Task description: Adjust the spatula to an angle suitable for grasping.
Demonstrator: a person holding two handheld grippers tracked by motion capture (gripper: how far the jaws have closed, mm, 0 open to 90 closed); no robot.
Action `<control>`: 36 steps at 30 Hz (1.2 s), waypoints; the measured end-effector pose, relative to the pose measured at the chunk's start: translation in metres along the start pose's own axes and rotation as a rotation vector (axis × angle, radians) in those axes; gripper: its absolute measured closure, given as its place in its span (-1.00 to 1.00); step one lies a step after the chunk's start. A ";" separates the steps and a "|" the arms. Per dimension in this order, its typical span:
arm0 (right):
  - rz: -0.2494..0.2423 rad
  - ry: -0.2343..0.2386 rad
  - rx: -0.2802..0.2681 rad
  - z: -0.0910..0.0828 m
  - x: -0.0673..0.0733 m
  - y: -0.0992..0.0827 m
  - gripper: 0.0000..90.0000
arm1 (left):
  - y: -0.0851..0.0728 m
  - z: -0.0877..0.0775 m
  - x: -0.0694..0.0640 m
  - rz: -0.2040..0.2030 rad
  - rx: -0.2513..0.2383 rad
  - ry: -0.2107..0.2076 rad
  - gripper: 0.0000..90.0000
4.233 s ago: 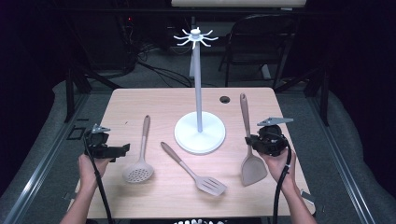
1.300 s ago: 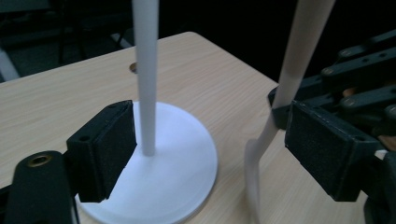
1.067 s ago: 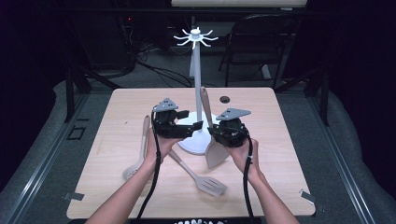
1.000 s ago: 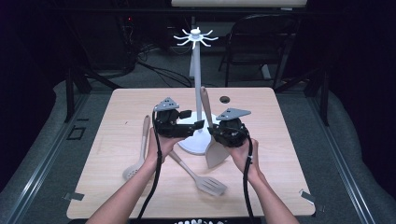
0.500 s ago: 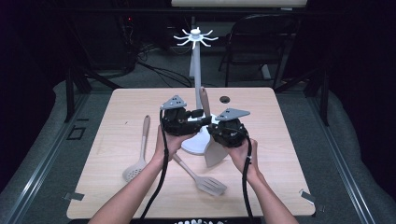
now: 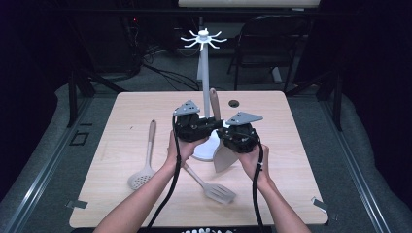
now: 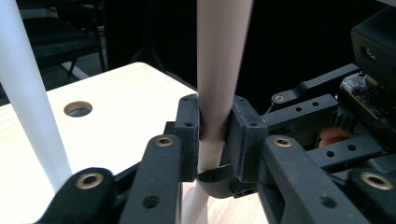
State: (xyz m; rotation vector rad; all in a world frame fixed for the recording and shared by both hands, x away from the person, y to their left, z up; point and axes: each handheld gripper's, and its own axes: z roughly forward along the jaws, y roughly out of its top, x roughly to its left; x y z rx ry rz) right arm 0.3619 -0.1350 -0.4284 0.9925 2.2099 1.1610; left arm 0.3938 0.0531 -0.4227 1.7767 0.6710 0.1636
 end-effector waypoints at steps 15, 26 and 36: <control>0.048 0.034 0.010 -0.013 -0.013 -0.016 0.13 | 0.004 -0.002 0.008 0.006 -0.011 0.009 0.71; 0.074 0.023 0.085 -0.023 -0.025 -0.041 -0.52 | 0.018 -0.004 0.009 0.038 -0.012 0.032 0.71; 0.081 0.031 0.188 -0.028 -0.038 -0.071 -0.86 | 0.027 -0.002 0.011 0.038 -0.024 0.047 0.71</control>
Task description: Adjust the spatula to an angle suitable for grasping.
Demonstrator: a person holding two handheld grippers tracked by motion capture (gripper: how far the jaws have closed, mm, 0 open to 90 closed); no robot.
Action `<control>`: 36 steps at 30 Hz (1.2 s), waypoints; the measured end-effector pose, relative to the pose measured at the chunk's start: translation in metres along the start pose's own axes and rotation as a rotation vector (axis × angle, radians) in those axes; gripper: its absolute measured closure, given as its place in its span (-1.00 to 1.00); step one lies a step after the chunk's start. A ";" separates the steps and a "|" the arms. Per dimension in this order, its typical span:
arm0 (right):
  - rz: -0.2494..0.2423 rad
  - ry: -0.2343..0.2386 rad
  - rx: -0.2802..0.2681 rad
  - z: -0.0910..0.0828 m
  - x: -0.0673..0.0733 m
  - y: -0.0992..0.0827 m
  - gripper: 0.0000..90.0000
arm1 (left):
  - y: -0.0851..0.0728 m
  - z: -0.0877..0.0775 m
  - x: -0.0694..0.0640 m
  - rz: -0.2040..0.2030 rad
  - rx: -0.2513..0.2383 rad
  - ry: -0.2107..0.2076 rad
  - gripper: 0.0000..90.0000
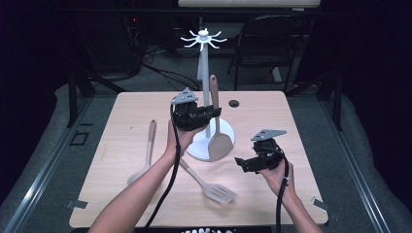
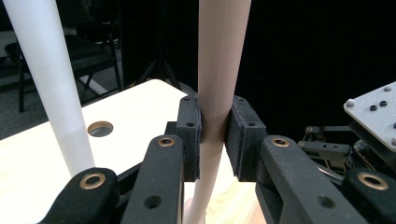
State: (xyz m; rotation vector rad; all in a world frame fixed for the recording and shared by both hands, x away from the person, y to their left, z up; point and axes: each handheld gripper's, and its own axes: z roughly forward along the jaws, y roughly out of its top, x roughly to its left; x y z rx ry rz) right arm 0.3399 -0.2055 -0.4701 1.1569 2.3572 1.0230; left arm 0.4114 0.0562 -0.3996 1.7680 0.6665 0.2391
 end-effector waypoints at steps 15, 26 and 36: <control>0.050 0.005 0.016 -0.007 -0.016 -0.018 -0.91 | 0.023 0.003 -0.002 0.029 -0.023 0.044 0.71; 0.046 0.004 0.023 -0.008 -0.016 -0.018 -0.90 | 0.038 0.007 -0.004 0.022 -0.027 0.069 0.71; 0.039 0.007 0.029 -0.007 -0.014 -0.017 -0.91 | 0.051 0.009 -0.005 0.004 -0.026 0.087 0.71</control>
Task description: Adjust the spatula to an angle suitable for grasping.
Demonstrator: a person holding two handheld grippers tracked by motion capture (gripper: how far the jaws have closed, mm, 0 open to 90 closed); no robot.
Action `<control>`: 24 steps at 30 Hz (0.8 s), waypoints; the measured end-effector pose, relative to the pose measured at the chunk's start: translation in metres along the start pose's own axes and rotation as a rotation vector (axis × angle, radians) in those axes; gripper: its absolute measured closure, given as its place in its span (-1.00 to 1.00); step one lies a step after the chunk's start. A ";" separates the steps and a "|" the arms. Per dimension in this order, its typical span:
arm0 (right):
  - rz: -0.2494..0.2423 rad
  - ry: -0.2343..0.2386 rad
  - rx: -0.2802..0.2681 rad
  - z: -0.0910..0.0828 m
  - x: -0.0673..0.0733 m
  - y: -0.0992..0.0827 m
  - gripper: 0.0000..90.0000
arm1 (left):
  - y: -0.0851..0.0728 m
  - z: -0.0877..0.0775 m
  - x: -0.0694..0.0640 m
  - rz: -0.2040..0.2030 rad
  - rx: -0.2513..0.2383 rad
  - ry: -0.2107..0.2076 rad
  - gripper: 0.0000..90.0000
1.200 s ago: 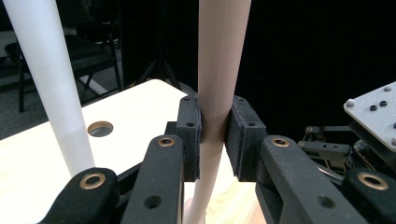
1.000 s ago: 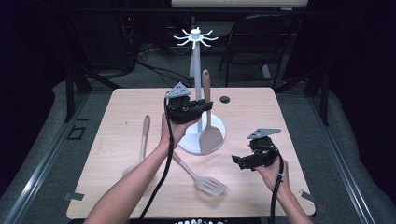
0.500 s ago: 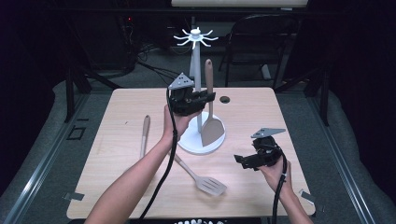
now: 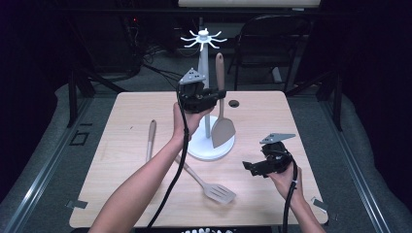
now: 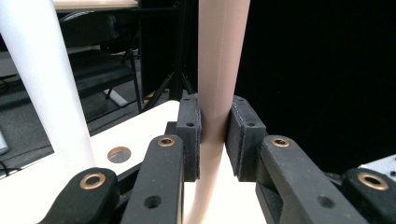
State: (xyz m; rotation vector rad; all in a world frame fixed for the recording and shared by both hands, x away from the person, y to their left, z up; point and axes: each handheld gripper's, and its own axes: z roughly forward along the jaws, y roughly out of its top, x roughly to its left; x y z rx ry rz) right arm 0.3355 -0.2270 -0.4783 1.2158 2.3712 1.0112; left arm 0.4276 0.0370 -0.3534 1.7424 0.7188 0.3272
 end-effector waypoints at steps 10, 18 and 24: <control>-0.006 0.003 -0.004 0.001 0.000 0.000 -0.91 | 0.009 0.002 -0.002 -0.004 -0.002 -0.005 0.71; -0.010 0.001 0.002 0.002 0.001 0.000 -0.91 | 0.016 0.002 -0.003 0.000 -0.008 -0.004 0.71; -0.010 0.000 0.002 0.002 0.001 0.000 -0.91 | 0.020 0.001 -0.001 -0.009 -0.011 0.001 0.71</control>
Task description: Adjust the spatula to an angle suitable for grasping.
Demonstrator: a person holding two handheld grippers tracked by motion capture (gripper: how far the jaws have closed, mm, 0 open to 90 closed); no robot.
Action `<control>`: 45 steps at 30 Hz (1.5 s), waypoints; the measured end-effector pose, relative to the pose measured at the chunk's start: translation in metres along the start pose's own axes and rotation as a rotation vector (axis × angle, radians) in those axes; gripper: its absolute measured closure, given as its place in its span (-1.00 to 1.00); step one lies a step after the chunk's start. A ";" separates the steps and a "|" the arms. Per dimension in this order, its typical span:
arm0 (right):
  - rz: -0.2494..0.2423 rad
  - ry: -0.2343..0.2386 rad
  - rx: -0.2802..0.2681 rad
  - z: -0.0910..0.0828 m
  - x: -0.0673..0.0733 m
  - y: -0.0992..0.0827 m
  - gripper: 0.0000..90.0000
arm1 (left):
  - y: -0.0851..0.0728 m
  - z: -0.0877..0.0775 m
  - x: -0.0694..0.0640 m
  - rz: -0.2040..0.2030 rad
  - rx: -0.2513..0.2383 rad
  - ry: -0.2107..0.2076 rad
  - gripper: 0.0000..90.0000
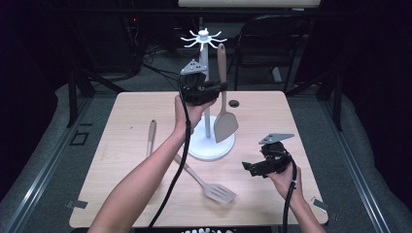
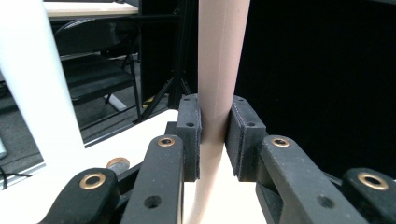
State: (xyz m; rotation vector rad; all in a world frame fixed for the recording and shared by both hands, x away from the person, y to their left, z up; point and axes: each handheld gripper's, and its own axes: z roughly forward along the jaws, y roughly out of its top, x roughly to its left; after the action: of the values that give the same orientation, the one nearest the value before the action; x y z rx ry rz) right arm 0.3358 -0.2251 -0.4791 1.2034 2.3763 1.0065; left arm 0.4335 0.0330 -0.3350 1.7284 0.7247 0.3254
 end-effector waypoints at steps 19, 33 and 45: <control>-0.002 0.007 0.003 0.002 0.001 0.000 -0.91 | -0.005 0.000 0.014 -0.004 0.009 0.048 0.71; -0.001 -0.003 0.010 0.002 -0.002 -0.001 -0.91 | -0.007 0.000 0.017 0.051 0.011 0.088 0.69; 0.006 0.000 0.020 0.004 -0.004 -0.002 -0.91 | -0.009 -0.006 0.018 0.069 0.006 0.079 0.61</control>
State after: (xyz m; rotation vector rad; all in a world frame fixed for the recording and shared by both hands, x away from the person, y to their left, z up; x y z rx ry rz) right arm 0.3397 -0.2269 -0.4835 1.2185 2.3896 0.9860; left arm 0.4418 0.0499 -0.3444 1.7567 0.7246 0.4410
